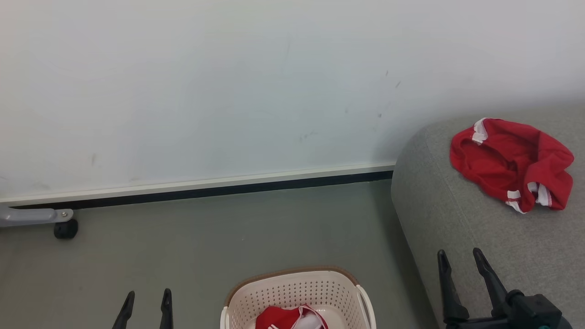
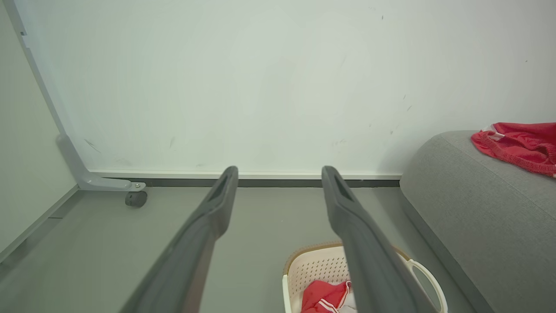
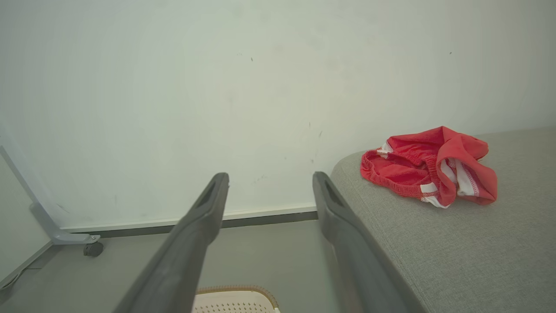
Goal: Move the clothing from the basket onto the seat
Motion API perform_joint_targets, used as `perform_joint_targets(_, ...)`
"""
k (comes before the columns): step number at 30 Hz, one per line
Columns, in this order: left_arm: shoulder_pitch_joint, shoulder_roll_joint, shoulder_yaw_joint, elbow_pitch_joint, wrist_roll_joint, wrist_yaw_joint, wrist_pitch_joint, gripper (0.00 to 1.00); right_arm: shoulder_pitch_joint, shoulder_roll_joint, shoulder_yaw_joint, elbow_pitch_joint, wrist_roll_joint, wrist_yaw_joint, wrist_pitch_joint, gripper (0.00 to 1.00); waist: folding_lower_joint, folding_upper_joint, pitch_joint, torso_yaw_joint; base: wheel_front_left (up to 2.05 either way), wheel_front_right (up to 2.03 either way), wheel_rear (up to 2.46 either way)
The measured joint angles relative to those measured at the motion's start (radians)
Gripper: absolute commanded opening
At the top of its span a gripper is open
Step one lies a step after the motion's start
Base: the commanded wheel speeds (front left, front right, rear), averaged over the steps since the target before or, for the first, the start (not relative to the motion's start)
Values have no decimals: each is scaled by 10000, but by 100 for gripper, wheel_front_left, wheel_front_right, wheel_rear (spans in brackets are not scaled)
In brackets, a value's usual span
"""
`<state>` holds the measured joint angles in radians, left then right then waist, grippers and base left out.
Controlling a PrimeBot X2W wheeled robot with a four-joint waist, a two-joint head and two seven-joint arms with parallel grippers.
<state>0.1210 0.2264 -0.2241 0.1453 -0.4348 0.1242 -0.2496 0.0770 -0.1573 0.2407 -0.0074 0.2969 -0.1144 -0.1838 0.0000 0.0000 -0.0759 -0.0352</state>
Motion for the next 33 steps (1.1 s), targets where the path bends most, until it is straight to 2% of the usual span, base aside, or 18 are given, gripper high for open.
perform_joint_targets(8, 54, 0, -81, -151, 157, 0, 2, 100, 45, 0, -61, -247, -4, -2, 113, 100, 0, 0, 293, -29, 0, 0, 0)
perform_joint_targets(14, -623, -46, -602, -79, 347, -105, 297, 100, -42, 8, -173, -606, -75, -12, 171, 100, 0, 0, 892, -113, 0, 0, 0)
perform_joint_targets(33, -3159, -362, -1990, 1781, 1323, -686, 1647, 100, -2171, 44, -581, -1243, -255, -15, 376, 100, 3, 2, 3459, -844, 0, 0, 0)
